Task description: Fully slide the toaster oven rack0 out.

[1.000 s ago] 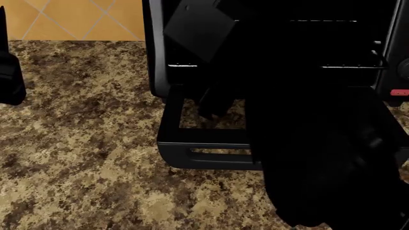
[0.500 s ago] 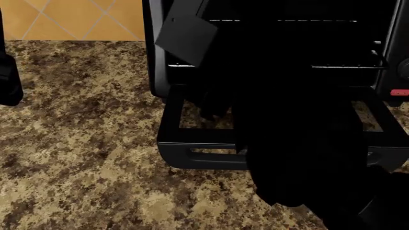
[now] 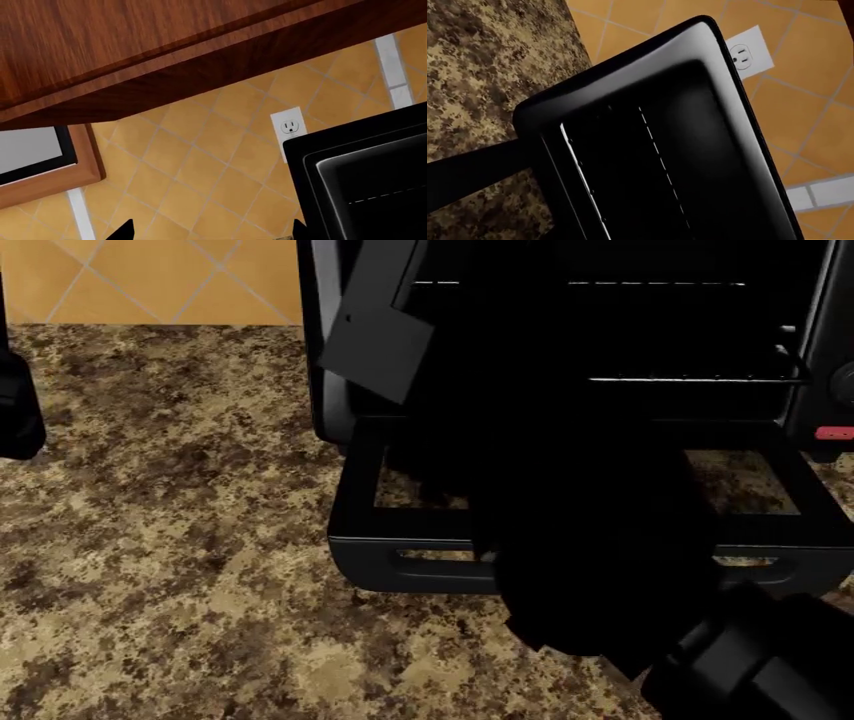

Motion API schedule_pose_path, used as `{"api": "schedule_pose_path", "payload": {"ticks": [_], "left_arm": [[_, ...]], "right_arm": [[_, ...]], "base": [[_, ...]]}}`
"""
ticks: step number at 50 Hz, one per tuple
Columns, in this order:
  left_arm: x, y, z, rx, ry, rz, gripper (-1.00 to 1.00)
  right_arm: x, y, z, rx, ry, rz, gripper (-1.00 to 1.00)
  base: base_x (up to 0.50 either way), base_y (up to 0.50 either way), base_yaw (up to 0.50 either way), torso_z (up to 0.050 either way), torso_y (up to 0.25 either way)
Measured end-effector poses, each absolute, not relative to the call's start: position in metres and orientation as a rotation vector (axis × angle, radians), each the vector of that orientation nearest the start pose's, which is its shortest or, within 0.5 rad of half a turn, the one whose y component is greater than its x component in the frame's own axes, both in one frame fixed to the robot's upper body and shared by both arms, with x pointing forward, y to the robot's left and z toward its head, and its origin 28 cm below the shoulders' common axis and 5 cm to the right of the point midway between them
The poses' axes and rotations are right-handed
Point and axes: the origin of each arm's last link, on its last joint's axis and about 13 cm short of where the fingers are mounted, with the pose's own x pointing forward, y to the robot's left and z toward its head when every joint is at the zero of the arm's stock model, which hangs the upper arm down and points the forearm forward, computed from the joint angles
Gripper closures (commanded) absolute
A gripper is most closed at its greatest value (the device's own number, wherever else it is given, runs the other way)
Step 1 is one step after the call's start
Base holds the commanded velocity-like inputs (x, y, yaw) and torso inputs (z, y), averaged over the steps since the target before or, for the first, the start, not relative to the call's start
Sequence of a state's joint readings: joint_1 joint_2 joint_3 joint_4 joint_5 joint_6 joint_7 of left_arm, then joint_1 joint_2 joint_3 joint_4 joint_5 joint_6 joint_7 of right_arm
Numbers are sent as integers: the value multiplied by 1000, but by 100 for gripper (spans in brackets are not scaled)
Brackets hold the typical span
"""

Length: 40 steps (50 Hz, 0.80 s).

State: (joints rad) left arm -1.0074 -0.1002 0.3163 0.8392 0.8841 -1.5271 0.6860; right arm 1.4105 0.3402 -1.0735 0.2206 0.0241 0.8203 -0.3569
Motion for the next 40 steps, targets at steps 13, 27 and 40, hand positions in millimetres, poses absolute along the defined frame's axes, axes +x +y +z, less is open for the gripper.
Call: {"api": "schedule_pose_path", "payload": {"ticks": [13,27,40], "left_arm": [[222,233,302,309,-314,68,-100],[225,233,301,312,-311,69,-100],[227,233,301,312,-309,70,-100]], "right_arm": [[394,-84,279,-1117,85,399,-100],[413,-85,267,-1119,116,394,-100],[425,-87,260,-1118,149,388,-100]], "base": [[0,0,0,0,0],[0,0,0,0,0],[0,0,0,0,0]]}}
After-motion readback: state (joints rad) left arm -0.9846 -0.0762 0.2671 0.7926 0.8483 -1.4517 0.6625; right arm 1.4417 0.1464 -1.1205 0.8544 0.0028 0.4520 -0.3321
